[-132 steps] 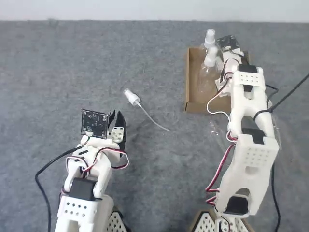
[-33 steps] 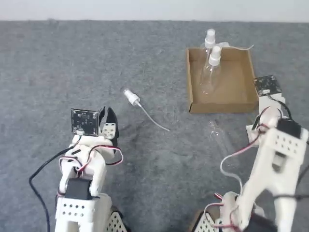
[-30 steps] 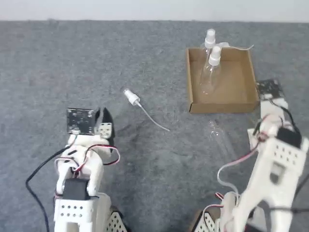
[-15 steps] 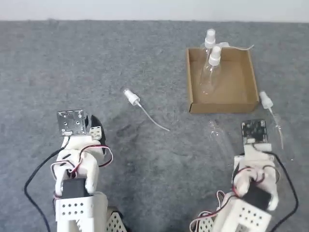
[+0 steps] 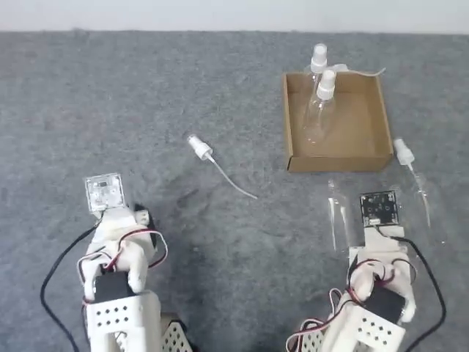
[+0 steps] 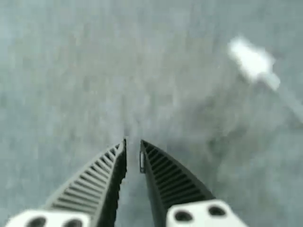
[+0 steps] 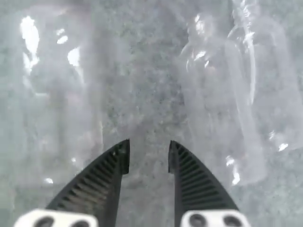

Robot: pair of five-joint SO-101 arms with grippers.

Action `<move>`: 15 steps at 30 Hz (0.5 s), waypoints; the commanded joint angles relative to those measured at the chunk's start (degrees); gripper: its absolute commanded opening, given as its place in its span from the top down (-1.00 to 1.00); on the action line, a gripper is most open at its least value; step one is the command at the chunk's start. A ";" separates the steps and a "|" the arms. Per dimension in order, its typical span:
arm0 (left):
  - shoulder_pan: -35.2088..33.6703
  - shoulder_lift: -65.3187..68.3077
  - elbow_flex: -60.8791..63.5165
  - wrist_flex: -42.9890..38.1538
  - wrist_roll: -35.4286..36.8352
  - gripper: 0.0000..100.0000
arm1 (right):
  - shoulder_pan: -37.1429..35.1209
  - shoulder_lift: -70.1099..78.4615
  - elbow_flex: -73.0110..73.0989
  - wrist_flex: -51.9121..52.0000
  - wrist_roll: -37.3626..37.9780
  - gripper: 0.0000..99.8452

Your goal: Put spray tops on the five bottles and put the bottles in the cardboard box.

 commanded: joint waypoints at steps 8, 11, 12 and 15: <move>-0.62 -8.00 -0.57 11.78 -0.44 0.92 | -0.75 -1.01 1.32 4.44 -0.18 0.83; -0.62 -10.20 -0.66 15.47 -0.35 0.92 | -0.75 -1.01 1.32 4.44 -0.18 0.83; -0.62 -10.90 -0.66 16.88 -0.35 0.92 | -0.75 -1.01 1.32 4.44 -0.18 0.83; -0.53 -13.19 -0.75 20.22 -0.35 0.92 | -0.75 -1.01 1.32 4.44 -0.18 0.83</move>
